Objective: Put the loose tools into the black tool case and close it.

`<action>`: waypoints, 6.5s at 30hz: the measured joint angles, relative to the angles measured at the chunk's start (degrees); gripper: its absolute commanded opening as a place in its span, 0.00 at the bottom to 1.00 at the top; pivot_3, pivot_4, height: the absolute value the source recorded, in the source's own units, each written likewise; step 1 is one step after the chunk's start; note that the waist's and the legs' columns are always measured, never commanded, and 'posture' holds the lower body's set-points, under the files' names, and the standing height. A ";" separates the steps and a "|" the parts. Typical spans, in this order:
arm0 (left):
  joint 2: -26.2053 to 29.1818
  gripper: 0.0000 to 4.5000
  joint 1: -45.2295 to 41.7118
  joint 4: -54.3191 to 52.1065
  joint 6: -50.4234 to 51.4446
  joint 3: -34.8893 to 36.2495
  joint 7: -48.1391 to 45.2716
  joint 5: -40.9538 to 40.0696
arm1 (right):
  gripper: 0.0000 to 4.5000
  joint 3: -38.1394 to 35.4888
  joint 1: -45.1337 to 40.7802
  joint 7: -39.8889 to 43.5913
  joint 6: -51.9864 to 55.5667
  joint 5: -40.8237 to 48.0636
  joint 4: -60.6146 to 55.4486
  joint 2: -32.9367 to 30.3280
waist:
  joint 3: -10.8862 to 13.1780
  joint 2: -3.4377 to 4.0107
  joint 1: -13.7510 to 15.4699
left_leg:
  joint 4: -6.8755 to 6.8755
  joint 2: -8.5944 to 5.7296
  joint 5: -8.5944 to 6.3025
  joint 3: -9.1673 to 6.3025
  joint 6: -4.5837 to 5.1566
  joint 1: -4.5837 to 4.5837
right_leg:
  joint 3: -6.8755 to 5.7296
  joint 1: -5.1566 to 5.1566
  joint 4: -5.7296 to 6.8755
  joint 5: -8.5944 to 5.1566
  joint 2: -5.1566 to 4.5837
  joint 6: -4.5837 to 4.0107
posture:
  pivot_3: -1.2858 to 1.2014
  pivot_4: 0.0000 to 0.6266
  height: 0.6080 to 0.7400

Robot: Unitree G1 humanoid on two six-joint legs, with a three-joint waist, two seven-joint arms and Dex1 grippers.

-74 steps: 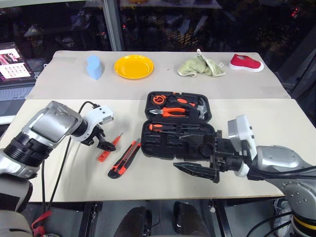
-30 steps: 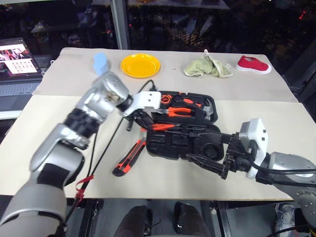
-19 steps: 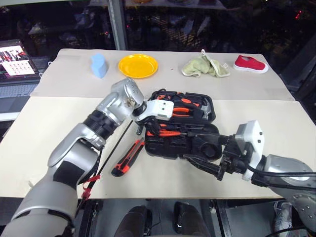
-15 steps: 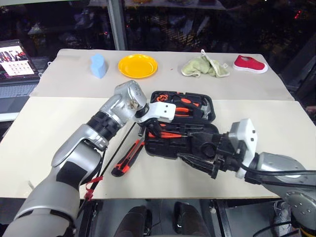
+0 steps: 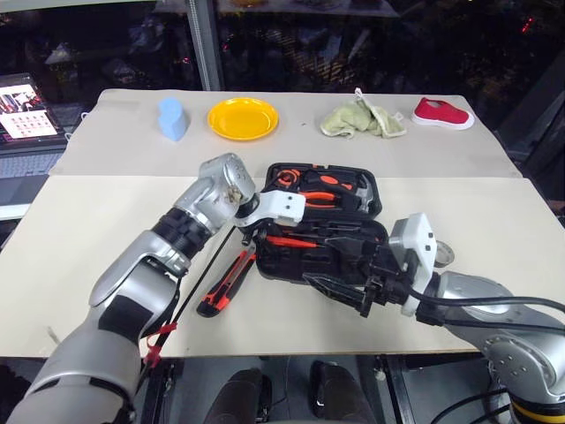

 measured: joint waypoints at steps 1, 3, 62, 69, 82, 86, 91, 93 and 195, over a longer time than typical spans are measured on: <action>0.17 0.86 0.00 -0.83 1.43 0.29 -0.37 -0.20 | 1.00 -0.02 0.00 -0.02 -0.03 0.00 0.06 0.13 | 0.00 0.00 0.03 | 0.00 -0.01 0.00 0.00 0.00 -0.01 | 0.00 0.00 0.00 0.00 -0.01 0.00 | 0.52 0.24 1.00; 0.92 0.99 0.00 -1.81 3.45 1.19 -0.75 -0.87 | 1.00 -0.08 0.01 0.00 -0.10 0.09 0.06 0.16 | 0.00 0.00 0.03 | 0.00 0.00 0.00 0.00 0.00 -0.01 | 0.00 -0.01 0.00 0.00 0.01 0.00 | 0.52 0.24 1.00; -1.05 0.00 1.27 6.04 -7.24 10.26 1.12 -5.47 | 1.00 -10.71 7.07 -0.14 -0.28 0.36 1.01 -4.51 | -0.01 0.03 0.53 | 0.01 -0.03 -0.01 -0.02 0.00 -0.05 | -0.02 0.00 -0.04 0.03 -0.06 0.03 | 0.52 0.24 1.00; -1.97 0.00 1.29 5.88 -6.37 10.67 1.95 -5.56 | 1.00 -10.78 7.10 -0.27 -0.28 0.40 1.01 -4.51 | -0.01 0.03 0.54 | 0.01 -0.03 -0.01 -0.02 0.00 -0.05 | -0.02 0.00 -0.04 0.03 -0.05 0.03 | 0.52 0.24 1.00; -3.04 0.36 0.96 6.69 -10.41 7.75 1.59 -2.49 | 1.00 -10.76 7.09 -0.57 -0.28 0.33 1.01 -4.51 | -0.01 0.03 0.57 | 0.01 -0.03 -0.01 -0.02 0.00 -0.04 | -0.01 0.02 -0.04 0.03 -0.07 0.03 | 0.52 0.24 1.00; -3.25 0.68 0.95 6.73 -10.18 7.41 0.66 -2.37 | 1.00 -10.76 7.09 -0.57 -0.28 0.29 1.01 -4.51 | -0.01 0.03 0.55 | 0.01 -0.03 -0.01 -0.02 0.01 -0.05 | -0.01 0.01 -0.04 0.03 -0.07 0.03 | 0.52 0.24 1.00; -2.34 0.83 0.10 6.48 -5.67 9.79 -2.04 -5.38 | 1.00 -10.76 7.17 -0.58 -0.28 0.27 1.01 -4.48 | -0.01 0.03 0.46 | 0.01 -0.03 -0.01 -0.02 0.01 -0.05 | -0.01 0.00 -0.03 0.03 -0.04 0.03 | 0.52 0.24 1.00; -1.09 0.83 -0.59 5.99 -3.80 11.26 -2.74 -6.84 | 1.00 -10.76 7.50 -0.59 -0.29 0.24 1.01 -4.40 | -0.01 0.03 0.36 | 0.01 -0.03 -0.01 -0.02 0.01 -0.04 | -0.01 0.00 -0.03 0.03 -0.03 0.03 | 0.52 0.24 1.00; -4.64 0.01 11.05 2.26 -7.69 16.89 11.42 -9.81 | 1.00 -10.84 10.57 -2.27 -0.31 0.37 -0.06 -3.87 | -0.02 0.05 0.43 | 0.02 -0.03 -0.01 -0.02 -0.02 0.00 | 0.02 0.03 -0.03 0.04 -0.09 0.04 | 0.52 0.24 1.00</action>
